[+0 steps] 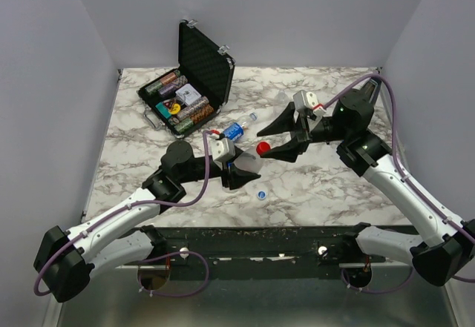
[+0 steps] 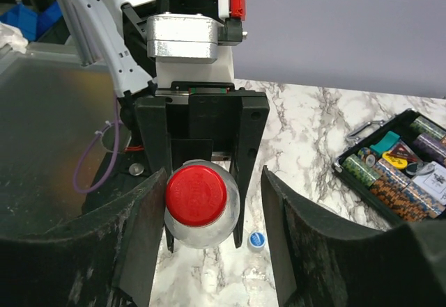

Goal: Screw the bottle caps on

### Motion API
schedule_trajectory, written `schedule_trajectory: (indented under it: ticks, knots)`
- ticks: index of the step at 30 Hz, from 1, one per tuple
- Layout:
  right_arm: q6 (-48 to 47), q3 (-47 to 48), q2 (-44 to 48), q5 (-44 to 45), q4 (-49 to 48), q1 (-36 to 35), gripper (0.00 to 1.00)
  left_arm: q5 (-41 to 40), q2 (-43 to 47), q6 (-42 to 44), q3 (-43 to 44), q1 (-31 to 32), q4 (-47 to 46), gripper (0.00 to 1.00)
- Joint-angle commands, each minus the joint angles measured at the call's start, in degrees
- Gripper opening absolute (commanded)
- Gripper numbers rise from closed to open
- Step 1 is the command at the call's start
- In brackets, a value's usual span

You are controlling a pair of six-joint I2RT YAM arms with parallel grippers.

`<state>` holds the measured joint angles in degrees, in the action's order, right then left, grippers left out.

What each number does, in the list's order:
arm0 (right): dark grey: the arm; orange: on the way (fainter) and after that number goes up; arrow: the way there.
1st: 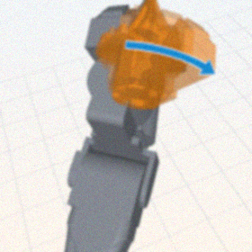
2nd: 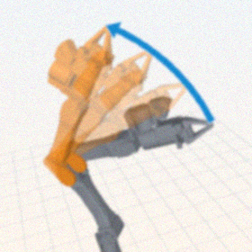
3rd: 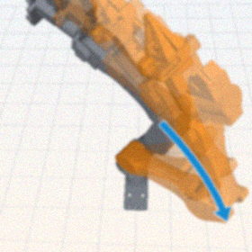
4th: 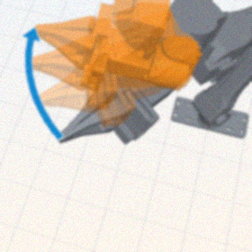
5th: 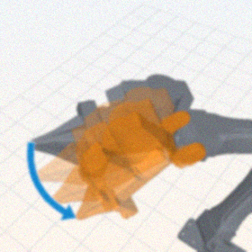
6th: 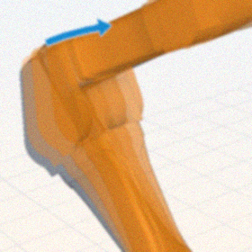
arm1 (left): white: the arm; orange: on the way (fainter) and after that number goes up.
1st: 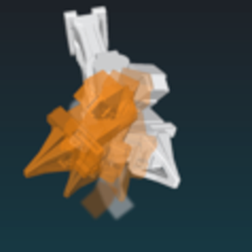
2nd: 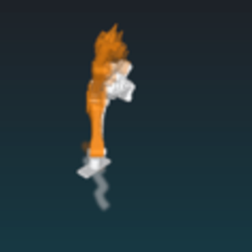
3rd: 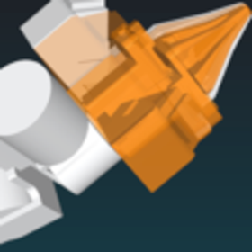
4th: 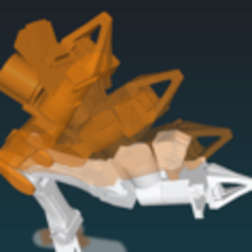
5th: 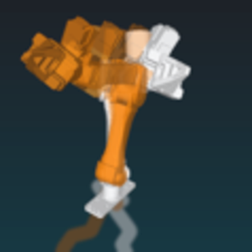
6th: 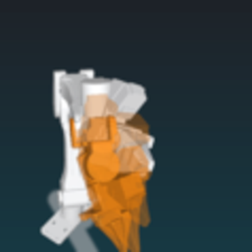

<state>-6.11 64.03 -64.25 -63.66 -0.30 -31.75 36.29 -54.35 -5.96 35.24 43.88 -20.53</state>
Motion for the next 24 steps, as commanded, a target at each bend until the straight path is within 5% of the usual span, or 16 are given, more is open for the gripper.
schedule_trajectory:
  ticks: [1,10,14,24]
  knots:
    - [-0.6,1.4,-0.9,-4.2,0.2,0.4,0.60,2.5,0.1,-1.0,1.7,-0.4,-2.8,0.50]
    - [3.3,-0.6,-0.4,-2.1,-1.3,-0.2,0.18,-0.1,0.6,-0.2,1.1,-0.2,-2.9,0.50]
    - [4.0,-1.1,0.5,7.5,0.2,-2.5,0.03,-5.8,1.5,0.9,1.1,-0.3,-1.6,0.50]
    - [15.1,-0.7,-0.3,48.2,9.1,-14.2,0.01,-27.7,6.5,5.7,-1.4,1.6,1.1,0.50]
